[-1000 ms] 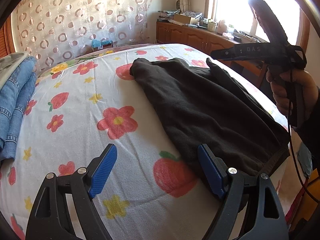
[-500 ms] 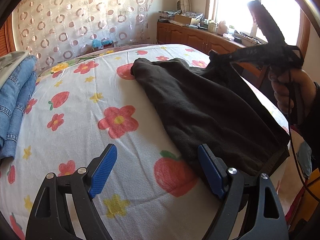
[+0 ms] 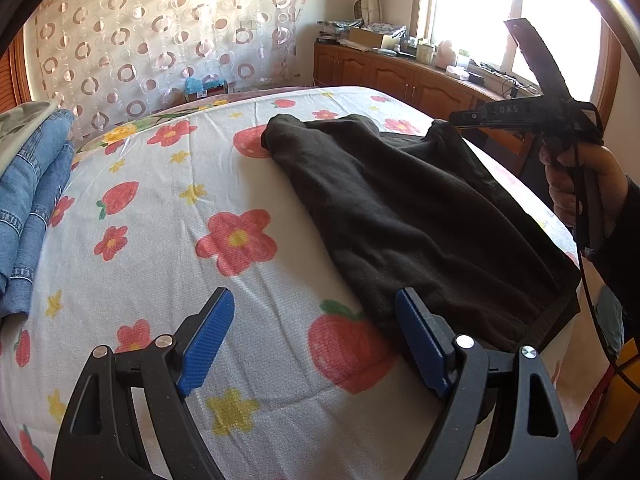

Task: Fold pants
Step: 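Press the folded shorts flat and open the right gripper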

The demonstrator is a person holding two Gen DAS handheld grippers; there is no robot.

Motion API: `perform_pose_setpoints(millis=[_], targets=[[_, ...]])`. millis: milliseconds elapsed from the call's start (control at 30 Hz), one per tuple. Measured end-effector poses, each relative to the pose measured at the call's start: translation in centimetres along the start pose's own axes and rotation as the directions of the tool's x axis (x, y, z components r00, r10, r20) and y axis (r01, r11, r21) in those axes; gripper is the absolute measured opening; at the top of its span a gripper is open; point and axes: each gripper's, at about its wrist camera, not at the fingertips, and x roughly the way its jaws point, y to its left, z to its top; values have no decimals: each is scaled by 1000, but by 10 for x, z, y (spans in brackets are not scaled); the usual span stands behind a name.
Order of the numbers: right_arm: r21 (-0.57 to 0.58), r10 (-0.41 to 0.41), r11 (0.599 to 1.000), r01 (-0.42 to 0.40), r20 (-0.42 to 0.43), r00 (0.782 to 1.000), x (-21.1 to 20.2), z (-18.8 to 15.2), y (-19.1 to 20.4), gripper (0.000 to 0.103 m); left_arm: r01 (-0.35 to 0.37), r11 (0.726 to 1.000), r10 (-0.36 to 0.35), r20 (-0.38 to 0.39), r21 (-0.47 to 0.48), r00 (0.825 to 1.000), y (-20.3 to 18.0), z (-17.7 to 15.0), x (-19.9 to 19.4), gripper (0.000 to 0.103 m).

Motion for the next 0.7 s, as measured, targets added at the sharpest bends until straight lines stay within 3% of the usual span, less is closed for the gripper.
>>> perform_pose_setpoints(millis=[67,133,467,700], targets=[[-1,6,1000,-6,-1,1000,0,0,1,40,0,1000,0,0,0,1000,0,0,0,83],[-2,41,999,-41,0,999,-1,2,5,45,0,1000,0,0,-1,1000,0,0,0,83],[25,108,994,-109,13,994,-13,-4,1,45,0,1000,0,1,-2,1000,0,0,0,83],[40,110,994,-106,-96,989,13,-11,-1,43,0,1000,0,-2,-2,1000,1,0,0,83]])
